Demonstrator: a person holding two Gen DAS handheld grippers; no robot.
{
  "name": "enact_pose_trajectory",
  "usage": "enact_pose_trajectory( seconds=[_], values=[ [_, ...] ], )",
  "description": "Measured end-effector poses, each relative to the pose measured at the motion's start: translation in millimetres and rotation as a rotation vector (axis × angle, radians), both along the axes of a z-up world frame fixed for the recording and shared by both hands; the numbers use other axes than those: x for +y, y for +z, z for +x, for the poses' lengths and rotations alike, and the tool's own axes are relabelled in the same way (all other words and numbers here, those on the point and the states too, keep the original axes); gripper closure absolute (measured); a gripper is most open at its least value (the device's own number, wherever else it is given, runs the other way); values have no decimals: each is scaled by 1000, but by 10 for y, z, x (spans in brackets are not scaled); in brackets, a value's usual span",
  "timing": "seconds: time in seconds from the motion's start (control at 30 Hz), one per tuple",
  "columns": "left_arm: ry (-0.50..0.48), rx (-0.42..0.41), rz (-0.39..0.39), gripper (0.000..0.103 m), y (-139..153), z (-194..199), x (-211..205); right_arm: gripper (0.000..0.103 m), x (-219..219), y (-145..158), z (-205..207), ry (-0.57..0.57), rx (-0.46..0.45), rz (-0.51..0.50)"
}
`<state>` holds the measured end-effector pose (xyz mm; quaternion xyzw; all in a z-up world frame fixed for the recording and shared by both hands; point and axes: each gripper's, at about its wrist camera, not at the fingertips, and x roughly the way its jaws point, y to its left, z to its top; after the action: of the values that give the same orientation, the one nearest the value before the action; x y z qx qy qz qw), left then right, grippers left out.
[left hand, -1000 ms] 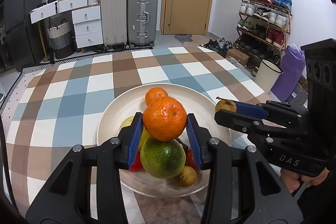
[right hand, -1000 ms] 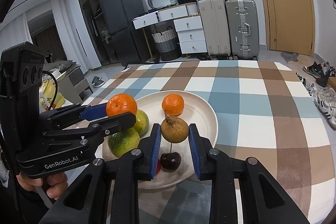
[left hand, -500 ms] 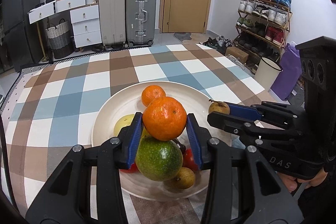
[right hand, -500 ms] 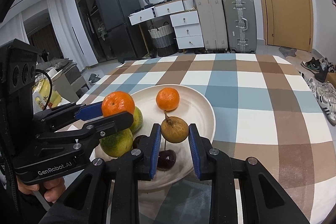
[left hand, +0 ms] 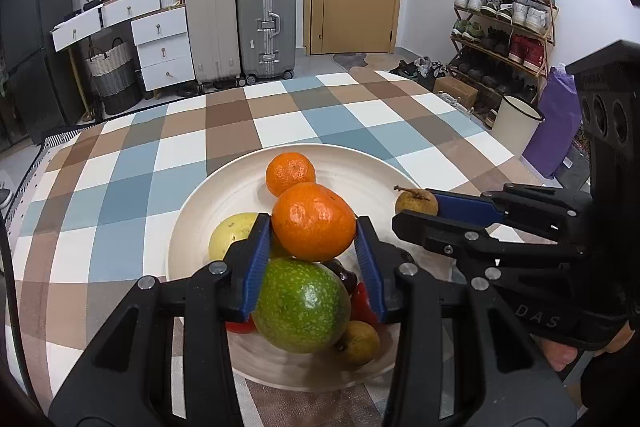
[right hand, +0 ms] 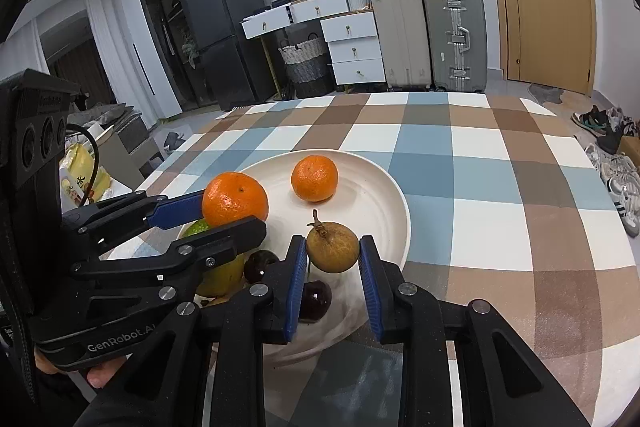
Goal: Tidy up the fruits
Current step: 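Open both grippers to drop the mandarin and pear onto the plate, then withdraw both open grippers back from the plate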
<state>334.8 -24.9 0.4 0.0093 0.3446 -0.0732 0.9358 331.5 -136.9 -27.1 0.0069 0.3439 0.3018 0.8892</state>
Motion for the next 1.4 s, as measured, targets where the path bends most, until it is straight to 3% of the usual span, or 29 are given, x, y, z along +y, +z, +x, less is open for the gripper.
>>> enact_pose_trajectory(
  seconds=[0.53, 0.63, 0.7, 0.9, 1.03, 1.13, 1.23, 1.4],
  values=[
    [0, -7, -38, 64, 20, -44, 63, 76, -31, -9, 35, -19, 1, 8],
    [4, -4, -40, 55, 19, -49, 79, 64, -41, 1, 32, -26, -2, 11],
    [13, -1, -47, 42, 17, -53, 100, 62, -61, 24, 14, -38, -19, 11],
    [28, -20, -72, 25, 46, -108, 190, 50, -123, 60, -3, -58, -34, 4],
    [38, -35, -88, 17, 88, -170, 242, 23, -176, 93, -34, -82, -54, 4],
    [48, -54, -108, 1, 113, -255, 304, 8, -262, 128, -54, -93, -58, 27],
    [63, -57, -103, 1, 111, -331, 356, 1, -322, 132, -65, -67, -59, 48],
    [87, -94, -90, 1, 153, -505, 401, 1, -376, 131, -184, -28, -57, 67]
  ],
)
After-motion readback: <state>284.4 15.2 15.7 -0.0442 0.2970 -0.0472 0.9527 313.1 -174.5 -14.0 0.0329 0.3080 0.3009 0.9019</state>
